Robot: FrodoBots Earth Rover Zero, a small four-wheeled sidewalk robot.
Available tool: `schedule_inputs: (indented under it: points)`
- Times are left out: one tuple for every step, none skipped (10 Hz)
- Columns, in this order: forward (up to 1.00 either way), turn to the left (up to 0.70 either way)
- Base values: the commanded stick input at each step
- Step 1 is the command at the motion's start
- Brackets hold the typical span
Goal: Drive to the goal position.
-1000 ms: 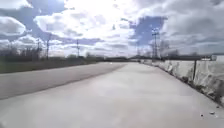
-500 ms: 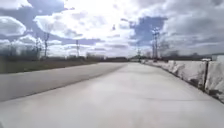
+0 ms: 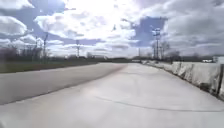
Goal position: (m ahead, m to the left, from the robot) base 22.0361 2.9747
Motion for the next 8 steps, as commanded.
schedule_inputs:
  points:
    - [0.70, 0.00]
    - [0.70, 0.00]
    - [0.70, 0.00]
    - [0.70, 0.00]
    - [0.70, 0.00]
    - [0.70, 0.00]
    - [0.70, 0.00]
    - [0.70, 0.00]
